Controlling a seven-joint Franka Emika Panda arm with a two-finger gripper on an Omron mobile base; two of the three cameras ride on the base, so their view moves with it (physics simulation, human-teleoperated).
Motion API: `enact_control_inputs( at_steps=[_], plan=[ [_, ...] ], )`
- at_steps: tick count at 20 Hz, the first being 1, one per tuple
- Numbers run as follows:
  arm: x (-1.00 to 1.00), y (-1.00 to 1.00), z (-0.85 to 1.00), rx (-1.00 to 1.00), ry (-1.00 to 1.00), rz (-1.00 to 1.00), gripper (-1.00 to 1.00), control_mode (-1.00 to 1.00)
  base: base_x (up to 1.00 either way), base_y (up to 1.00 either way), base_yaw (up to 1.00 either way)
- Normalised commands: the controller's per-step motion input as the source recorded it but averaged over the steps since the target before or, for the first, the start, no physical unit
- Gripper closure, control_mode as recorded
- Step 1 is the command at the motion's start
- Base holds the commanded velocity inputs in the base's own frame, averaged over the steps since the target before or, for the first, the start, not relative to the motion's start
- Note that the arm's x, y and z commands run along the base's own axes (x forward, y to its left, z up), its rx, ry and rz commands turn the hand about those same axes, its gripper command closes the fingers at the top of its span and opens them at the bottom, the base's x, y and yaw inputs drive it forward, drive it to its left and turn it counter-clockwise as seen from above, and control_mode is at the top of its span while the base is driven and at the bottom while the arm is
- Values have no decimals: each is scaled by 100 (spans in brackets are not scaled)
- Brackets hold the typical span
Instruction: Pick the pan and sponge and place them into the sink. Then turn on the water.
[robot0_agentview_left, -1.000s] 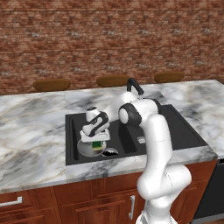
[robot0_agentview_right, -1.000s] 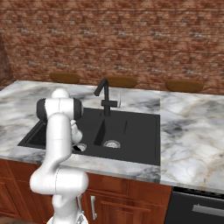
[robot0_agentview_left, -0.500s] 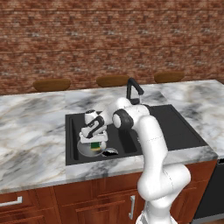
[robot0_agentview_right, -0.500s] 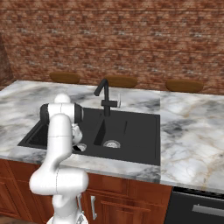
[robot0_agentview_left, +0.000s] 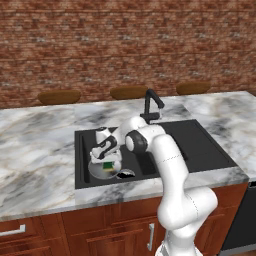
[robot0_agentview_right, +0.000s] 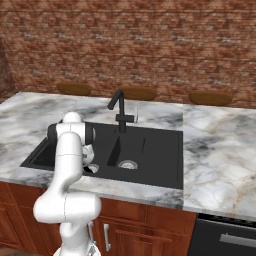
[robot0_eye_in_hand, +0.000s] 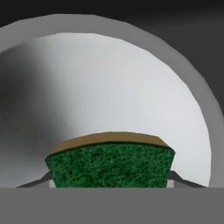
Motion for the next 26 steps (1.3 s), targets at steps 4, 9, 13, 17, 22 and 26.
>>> enact_control_inputs(
  at_steps=[4, 9, 13, 17, 22, 26],
  plan=[
    [0, 4, 4, 0, -10, 0, -100, -100, 0, 0, 0],
    [0, 2, 14, 0, -10, 0, -100, -100, 0, 0, 0],
    [-5, 0, 20, 0, -7, 0, -100, -100, 0, 0, 0],
    [-31, 0, 44, 2, -1, 0, -100, -100, 0, 0, 0],
    [-62, 0, 71, 4, -1, 0, -100, -100, 0, 0, 0],
    [-59, 0, 45, 5, 0, 0, -100, -100, 0, 0, 0]
  ],
)
